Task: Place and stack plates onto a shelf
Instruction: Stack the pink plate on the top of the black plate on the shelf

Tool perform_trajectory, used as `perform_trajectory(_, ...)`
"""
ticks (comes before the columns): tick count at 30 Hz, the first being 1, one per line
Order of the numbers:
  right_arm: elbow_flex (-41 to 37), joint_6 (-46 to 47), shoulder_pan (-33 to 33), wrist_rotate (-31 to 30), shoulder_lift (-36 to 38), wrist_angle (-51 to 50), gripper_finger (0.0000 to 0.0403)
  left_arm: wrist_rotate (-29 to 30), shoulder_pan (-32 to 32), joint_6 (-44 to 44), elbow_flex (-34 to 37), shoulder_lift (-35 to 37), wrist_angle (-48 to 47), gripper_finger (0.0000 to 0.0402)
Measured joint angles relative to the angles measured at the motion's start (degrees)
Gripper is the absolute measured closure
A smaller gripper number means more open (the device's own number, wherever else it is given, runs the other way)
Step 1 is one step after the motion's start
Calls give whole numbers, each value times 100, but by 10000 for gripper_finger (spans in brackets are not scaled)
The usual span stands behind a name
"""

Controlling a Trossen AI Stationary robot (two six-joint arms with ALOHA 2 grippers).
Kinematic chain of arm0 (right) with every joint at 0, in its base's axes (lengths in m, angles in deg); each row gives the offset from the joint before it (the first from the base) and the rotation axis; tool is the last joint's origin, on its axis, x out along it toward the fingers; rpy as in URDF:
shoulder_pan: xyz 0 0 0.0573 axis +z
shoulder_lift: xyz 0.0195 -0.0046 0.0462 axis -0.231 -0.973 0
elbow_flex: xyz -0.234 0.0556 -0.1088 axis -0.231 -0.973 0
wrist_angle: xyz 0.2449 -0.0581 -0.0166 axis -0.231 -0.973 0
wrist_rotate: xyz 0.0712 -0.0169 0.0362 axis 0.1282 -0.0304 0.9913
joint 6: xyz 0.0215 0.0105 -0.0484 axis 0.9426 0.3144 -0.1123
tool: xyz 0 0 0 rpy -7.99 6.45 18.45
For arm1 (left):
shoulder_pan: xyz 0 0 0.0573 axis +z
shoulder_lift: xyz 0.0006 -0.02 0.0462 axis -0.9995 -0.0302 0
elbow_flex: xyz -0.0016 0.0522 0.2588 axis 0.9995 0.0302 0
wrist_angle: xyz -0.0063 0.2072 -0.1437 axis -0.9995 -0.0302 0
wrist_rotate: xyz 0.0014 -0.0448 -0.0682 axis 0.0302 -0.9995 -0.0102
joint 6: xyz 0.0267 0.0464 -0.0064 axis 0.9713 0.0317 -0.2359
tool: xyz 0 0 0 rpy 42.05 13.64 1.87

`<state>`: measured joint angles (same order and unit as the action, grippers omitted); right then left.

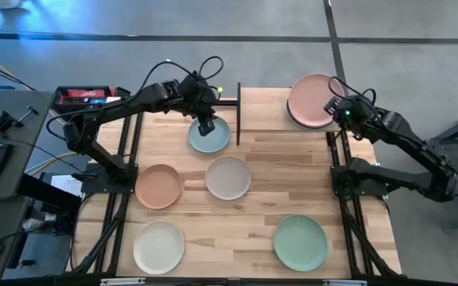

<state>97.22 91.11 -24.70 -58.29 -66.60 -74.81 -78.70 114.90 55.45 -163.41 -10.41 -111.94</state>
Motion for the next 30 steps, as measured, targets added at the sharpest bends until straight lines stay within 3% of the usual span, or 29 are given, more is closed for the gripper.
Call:
perform_trajectory(23, -10, 89, -60, -48, -533, 33, 402, 0, -2, 197, 0, 0, 2, 305)
perform_trajectory(30, -9, 106, -60, -153, -531, 33, 360, 0, -2, 200, 0, 0, 0, 305)
